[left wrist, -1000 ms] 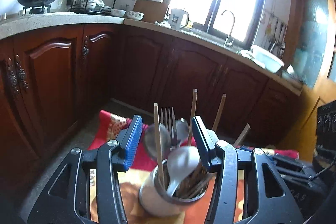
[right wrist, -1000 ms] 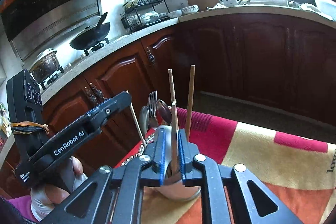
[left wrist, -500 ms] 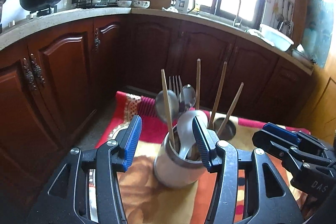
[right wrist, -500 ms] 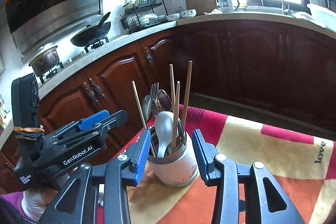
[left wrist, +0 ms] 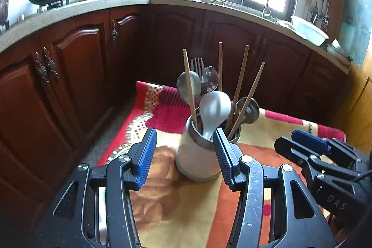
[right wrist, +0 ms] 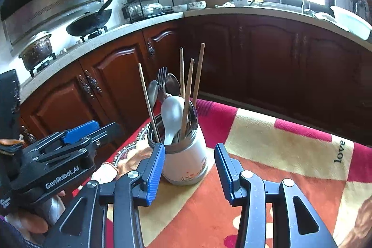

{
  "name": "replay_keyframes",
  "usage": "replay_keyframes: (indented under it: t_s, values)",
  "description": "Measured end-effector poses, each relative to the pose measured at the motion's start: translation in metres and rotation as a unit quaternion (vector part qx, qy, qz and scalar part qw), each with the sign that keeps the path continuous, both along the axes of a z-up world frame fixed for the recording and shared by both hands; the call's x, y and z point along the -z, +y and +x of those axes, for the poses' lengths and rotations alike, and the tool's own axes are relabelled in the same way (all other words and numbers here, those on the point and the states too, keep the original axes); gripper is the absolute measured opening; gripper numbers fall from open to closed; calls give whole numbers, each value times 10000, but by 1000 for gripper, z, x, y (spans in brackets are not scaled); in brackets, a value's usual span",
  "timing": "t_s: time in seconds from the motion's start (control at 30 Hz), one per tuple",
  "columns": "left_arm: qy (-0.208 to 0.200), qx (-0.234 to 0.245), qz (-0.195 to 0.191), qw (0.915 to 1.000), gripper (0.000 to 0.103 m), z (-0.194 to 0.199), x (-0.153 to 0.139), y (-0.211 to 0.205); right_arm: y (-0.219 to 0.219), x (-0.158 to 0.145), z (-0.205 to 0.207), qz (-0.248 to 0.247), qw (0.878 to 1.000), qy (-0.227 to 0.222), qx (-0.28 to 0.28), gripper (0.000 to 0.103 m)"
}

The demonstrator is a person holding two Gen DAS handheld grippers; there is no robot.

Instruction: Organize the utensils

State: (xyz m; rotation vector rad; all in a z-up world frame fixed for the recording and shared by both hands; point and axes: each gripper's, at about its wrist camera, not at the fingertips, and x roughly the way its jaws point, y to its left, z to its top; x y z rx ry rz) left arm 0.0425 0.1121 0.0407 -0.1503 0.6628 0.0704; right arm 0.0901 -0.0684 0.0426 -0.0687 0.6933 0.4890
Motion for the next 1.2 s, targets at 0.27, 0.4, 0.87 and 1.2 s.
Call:
replay_keyframes:
  t_s: [0.27,0.4,0.87,1.2]
  values:
    - [-30,-134,238,9996,50,-11,-7,0,3,-2,-7,-27,10000,-10,58,43]
    - [-24,-227,246,9994,50,-14,-9,3,3,-2,-9,-37,10000,-34,82,43]
    - [92,-401,302,9987,50,-16,-11,6,6,-4,-10,19,10000,-40,29,49]
    - [36,-394,389,9985,50,-19,-14,0,6,-6,-11,21,9999,-123,17,52]
